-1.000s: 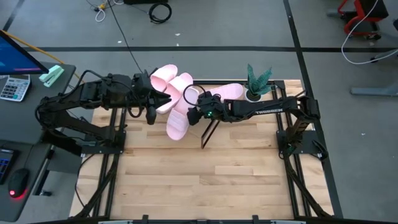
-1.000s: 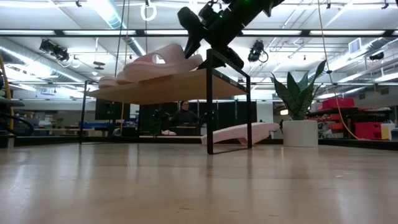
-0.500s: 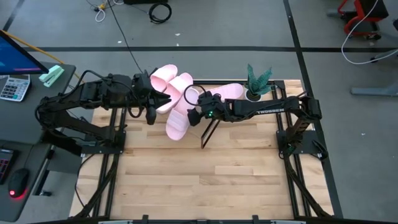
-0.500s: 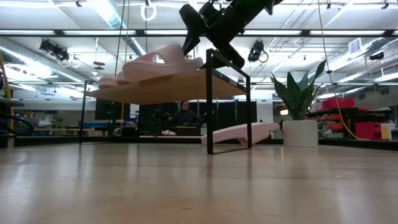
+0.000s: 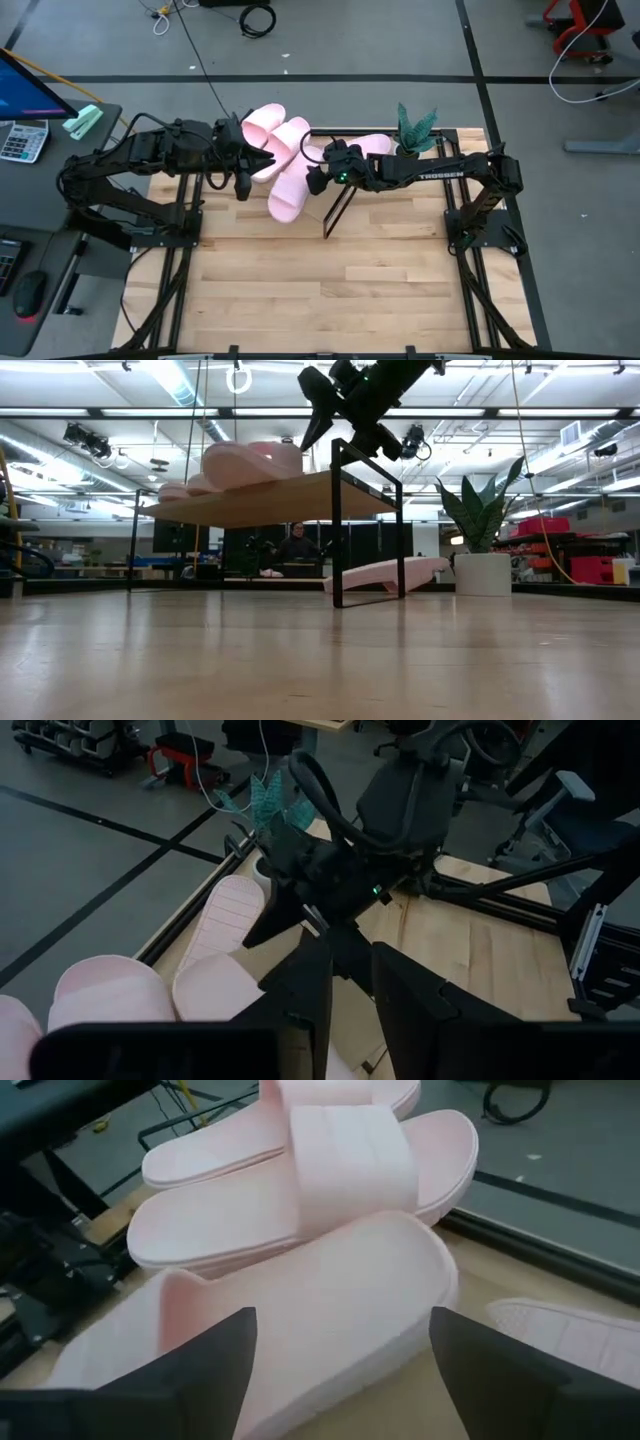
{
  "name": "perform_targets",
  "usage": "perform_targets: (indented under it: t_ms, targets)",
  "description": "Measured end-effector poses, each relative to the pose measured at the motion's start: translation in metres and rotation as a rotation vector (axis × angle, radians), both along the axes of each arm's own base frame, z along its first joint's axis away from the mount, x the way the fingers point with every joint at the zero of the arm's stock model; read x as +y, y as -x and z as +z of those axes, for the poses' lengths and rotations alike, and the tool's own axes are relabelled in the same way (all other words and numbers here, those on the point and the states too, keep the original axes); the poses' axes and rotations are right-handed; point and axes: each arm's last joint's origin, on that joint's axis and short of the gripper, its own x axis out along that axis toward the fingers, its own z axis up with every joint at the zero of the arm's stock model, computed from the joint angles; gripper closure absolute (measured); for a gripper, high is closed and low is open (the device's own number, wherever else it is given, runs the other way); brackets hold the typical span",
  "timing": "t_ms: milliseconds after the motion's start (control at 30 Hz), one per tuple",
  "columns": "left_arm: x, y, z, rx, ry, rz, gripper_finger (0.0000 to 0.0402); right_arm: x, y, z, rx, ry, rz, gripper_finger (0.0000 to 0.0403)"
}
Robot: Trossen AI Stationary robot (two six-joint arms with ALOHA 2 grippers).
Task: Pick and place slides into the shelf
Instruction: Put the pink slipper on the shelf
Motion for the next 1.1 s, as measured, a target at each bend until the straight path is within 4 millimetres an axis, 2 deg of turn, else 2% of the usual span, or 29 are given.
perform_targets:
  t_ms: [200, 467, 633, 933, 1000, 1100]
  targets:
    - [0.000, 0.000, 0.000, 0.000, 0.000, 0.000, 0.0328, 0.008, -0.001, 0.000, 0.016, -0.025, 0.117, 0.0112]
    - [0.000, 0.000, 0.000, 0.000, 0.004, 0.001, 0.0320, 0.016, 0.007, 0.012, 0.028, -0.054, 0.299, 0.0143]
    - [0.000, 0.000, 0.000, -0.003, 0.003, 0.002, 0.0326, 0.022, 0.010, 0.010, 0.065, -0.090, 0.350, 0.0205]
    - [0.000, 0.000, 0.001, -0.008, 0.003, 0.001, 0.0322, 0.028, 0.009, 0.008, 0.071, -0.101, 0.388, 0.0379]
    - [0.000, 0.000, 0.001, -0.008, 0.002, 0.001, 0.0320, 0.027, 0.008, 0.008, 0.068, -0.107, 0.399, 0.0395]
    - [0.000, 0.000, 0.001, -0.008, 0.003, 0.001, 0.0320, 0.026, 0.005, 0.003, 0.071, -0.126, 0.402, 0.0390]
